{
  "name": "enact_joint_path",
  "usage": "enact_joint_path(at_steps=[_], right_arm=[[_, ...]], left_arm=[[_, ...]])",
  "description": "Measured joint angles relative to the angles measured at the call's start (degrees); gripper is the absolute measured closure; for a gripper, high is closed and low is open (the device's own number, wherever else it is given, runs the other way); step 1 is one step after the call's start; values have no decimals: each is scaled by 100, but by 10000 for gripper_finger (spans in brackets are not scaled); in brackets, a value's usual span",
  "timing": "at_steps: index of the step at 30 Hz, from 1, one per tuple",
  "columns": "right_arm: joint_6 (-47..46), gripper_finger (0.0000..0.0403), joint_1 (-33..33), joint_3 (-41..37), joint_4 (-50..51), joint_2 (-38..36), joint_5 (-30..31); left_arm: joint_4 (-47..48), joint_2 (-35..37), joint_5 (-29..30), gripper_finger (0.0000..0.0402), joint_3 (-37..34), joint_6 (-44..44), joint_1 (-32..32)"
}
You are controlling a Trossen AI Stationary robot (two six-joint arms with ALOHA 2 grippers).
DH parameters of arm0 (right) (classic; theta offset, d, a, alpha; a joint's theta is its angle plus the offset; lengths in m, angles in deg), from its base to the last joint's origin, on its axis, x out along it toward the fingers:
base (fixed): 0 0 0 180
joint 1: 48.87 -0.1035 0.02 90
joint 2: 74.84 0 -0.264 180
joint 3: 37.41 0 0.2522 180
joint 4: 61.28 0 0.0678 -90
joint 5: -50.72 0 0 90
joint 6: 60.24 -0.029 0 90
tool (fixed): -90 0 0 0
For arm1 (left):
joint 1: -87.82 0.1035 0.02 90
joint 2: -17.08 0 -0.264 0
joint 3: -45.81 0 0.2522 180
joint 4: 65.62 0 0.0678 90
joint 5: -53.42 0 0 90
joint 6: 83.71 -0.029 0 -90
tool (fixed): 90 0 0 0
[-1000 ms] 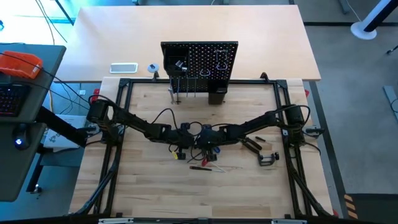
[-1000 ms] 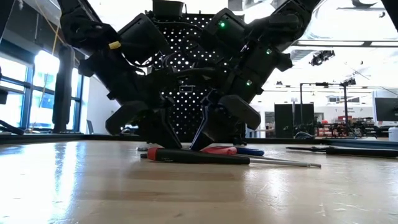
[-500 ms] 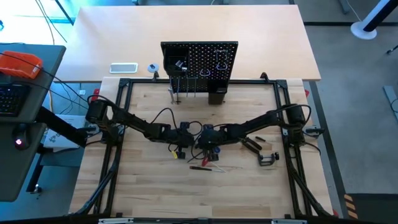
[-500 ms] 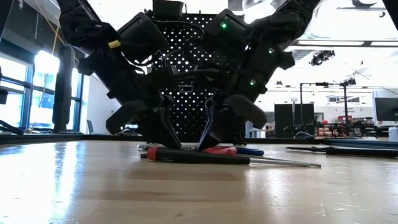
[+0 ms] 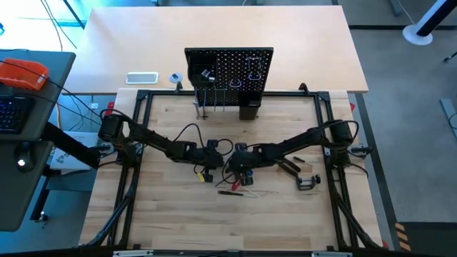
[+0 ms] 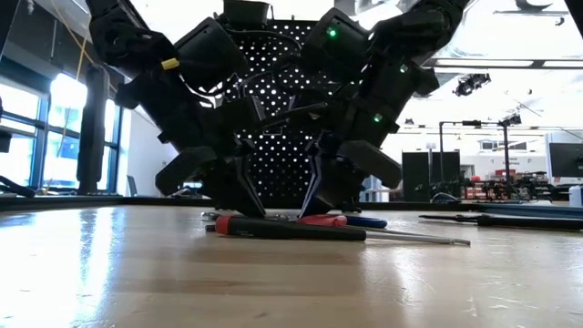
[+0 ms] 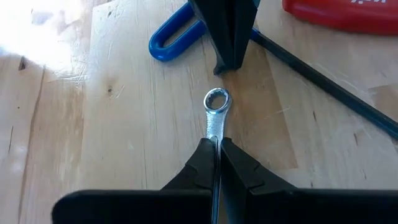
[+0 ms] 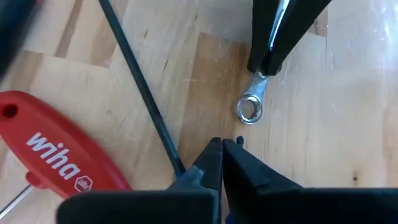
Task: Hang tools onto peg board
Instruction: Hang the wrench on the pegboard
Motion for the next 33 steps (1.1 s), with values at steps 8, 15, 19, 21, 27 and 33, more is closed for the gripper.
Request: enact_joint_path(at_steps=[8,15,19,21,27,33], right_arm=[[-108,279,-64,0,-175,0,494],[-165,239,-66,0,-537,0,488],[-262,238,-11,2,-659,68,428],[-389,238,38,4,-731,173,285],[-558,238,69,26,-946,394,252],[-581,262,103,26,-1028,428,229]], left_arm=[[37,-1,-39,401,22,0,-2],[17,-2,-67,401,22,46,-2],[3,-2,-77,401,22,64,-2],[-1,-2,-82,401,22,90,-4],[-22,-4,-116,401,22,109,-4],[-116,-10,-237,401,19,155,-4]])
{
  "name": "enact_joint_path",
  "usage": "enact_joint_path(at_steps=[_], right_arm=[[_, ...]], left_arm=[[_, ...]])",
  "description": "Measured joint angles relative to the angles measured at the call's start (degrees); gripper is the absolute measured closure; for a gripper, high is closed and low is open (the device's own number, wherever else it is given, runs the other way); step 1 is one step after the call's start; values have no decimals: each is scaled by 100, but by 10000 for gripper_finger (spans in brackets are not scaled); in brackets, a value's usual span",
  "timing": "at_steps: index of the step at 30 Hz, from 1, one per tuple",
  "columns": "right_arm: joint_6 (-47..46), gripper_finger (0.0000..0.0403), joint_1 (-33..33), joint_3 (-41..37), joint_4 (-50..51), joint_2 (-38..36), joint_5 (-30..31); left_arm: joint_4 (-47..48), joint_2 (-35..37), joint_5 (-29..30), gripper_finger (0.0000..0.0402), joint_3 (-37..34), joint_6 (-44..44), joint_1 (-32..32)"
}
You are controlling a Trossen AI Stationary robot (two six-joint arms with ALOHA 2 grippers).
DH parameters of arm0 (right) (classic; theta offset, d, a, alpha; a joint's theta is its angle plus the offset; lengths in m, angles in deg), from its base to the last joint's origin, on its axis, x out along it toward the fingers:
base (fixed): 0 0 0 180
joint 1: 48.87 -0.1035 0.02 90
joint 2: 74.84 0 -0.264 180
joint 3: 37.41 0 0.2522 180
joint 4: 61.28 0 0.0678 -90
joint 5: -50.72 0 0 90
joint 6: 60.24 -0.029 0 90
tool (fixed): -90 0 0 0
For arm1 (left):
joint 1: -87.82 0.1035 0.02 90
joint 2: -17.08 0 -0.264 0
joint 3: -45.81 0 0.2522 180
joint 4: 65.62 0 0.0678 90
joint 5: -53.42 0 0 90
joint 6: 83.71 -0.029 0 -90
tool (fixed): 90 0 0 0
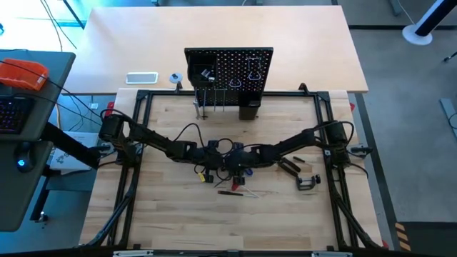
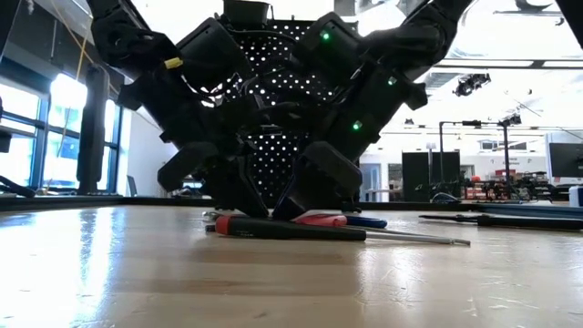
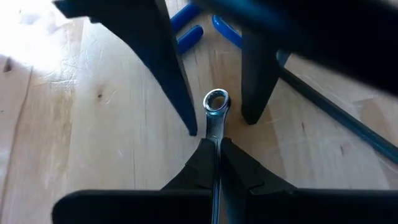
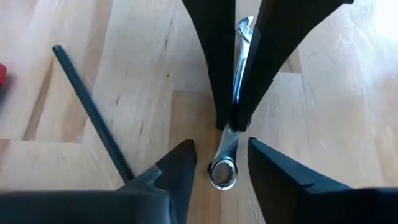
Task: Hang tools onto peg board
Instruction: Hang the wrench on the pegboard
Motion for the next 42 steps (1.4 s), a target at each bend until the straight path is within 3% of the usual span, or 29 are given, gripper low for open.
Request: enact_joint_path(at_steps=[8,10,27,37,42], right_arm=[[61,382,21,9,126,9,-67],[124,397,21,7,132,11,-35],[185,403,32,-4,154,11,-45],[186,401,8,-31,124,-133,-108],[316,378,-32,-42,361,-311,-132]], left_arm=[[-103,-4,-95,401,-8,51,0],[-104,-8,-95,399,-3,63,0],[-70,73,-170,398,2,238,44],[674,624,-355,319,-25,454,68],[638,600,-497,285,-112,669,141]])
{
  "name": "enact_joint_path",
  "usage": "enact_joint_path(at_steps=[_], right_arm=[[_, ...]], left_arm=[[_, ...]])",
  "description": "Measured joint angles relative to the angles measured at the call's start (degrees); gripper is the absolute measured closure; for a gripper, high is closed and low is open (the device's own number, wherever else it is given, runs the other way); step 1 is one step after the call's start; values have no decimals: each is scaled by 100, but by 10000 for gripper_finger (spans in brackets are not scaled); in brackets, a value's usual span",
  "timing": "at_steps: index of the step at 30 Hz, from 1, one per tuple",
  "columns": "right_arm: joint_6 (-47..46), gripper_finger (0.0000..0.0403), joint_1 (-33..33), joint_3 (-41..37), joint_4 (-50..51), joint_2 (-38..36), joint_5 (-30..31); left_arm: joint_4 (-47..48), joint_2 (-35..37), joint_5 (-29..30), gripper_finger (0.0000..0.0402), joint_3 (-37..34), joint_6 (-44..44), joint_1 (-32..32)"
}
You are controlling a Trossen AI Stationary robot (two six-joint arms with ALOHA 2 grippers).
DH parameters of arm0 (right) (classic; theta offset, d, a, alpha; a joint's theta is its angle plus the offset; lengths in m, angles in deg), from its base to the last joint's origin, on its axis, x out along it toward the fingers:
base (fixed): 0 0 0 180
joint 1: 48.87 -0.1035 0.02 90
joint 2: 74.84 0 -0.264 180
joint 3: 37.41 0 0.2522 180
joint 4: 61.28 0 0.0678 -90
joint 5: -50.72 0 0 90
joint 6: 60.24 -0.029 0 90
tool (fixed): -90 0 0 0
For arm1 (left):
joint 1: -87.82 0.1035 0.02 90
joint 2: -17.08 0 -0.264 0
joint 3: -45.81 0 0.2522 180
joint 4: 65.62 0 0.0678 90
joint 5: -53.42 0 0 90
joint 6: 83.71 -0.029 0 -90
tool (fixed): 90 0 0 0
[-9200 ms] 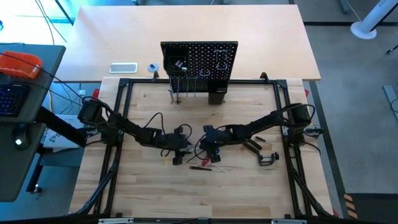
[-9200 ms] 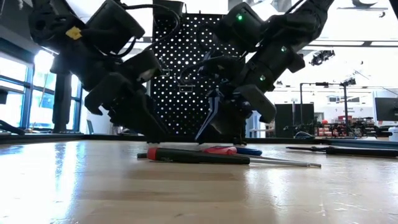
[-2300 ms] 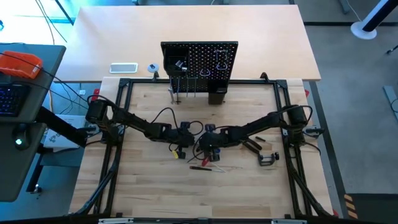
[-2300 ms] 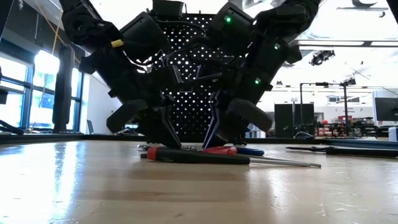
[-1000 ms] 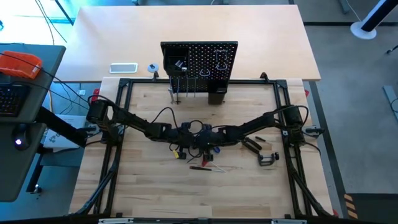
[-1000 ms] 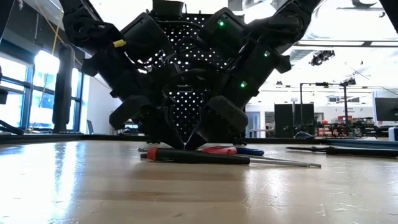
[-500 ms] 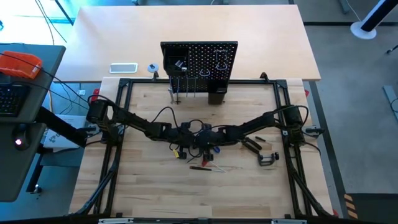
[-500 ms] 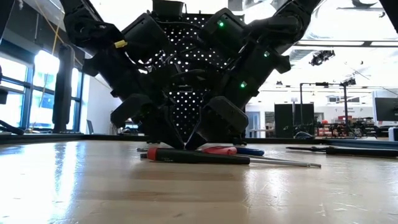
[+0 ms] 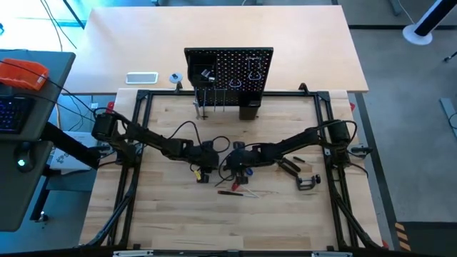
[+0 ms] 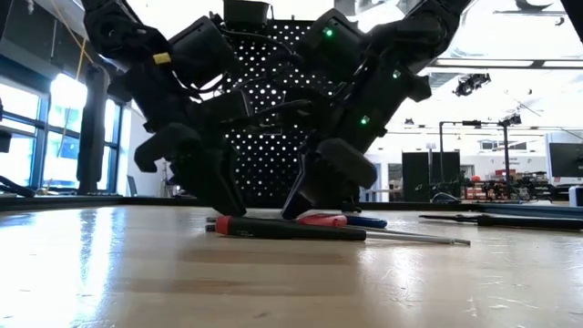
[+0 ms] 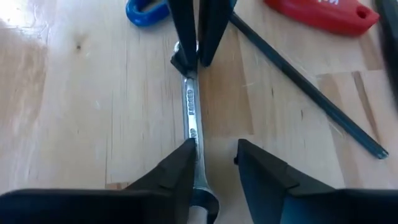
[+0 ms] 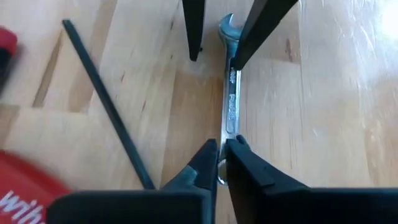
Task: Hang tools onto peg board
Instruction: Hang the wrench on the pegboard
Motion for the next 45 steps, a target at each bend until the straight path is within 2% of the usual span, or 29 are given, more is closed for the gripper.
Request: enact_joint_path(at_steps=[8,12,27,34,40,45], right_arm=[[-136,301,-74,2,207,-61,-40],[-132,283,-232,2,285,-119,118],[-173,282,-223,15,376,-128,192],[-451,282,-6,43,347,0,-285],[-481,282,7,52,385,102,-342],[-443,308,15,52,408,115,-304]], left_arm=[[-191,-2,168,278,-33,26,3],[-212,-4,227,279,-33,-7,3],[-226,-4,266,279,-33,-18,12],[-255,-4,365,279,-33,-26,12],[-266,-4,507,279,-32,-175,12],[-210,9,545,279,105,-356,2]])
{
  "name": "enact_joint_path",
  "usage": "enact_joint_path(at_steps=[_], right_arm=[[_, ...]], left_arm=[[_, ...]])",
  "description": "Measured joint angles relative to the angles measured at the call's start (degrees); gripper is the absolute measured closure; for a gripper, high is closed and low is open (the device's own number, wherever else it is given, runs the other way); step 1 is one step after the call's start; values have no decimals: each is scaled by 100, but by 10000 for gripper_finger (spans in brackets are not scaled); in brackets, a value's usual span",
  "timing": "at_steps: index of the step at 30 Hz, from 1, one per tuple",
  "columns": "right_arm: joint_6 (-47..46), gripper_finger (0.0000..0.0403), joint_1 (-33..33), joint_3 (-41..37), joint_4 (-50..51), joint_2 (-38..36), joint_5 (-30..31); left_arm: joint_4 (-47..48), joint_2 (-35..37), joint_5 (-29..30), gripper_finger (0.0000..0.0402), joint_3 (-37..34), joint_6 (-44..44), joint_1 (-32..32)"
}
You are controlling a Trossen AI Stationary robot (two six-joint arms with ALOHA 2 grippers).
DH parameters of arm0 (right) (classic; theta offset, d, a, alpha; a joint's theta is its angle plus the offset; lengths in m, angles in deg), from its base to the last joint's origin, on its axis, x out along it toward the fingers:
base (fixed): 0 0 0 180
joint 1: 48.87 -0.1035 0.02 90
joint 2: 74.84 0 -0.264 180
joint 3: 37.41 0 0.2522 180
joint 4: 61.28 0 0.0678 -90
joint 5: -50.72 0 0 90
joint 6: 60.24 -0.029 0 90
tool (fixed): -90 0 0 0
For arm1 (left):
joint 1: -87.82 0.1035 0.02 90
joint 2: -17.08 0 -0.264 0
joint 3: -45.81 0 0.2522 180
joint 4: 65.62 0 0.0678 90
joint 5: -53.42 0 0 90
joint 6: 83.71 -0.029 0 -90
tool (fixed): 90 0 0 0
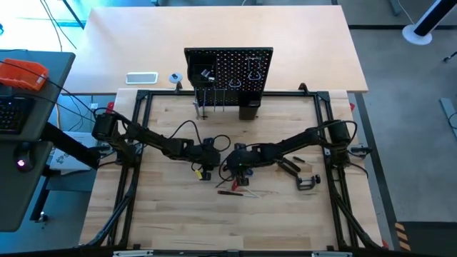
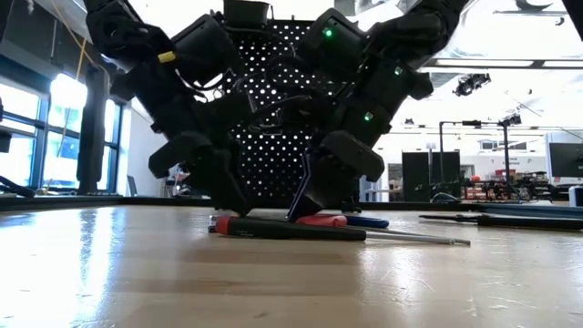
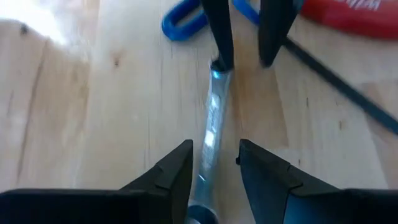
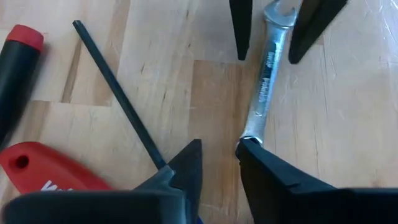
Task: Hang tools onto peg board
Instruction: Hang the wrench on the pegboard
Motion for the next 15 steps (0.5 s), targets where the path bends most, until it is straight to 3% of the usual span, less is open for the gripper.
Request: enact_joint_path(at_steps=[7,15], right_arm=[[147,396,16,-2,49,9,202],[92,400,29,-18,-2,15,178]], left_arm=[[203,61,0,279,241,-183,-44],[641,63,-208,277,260,-254,17]])
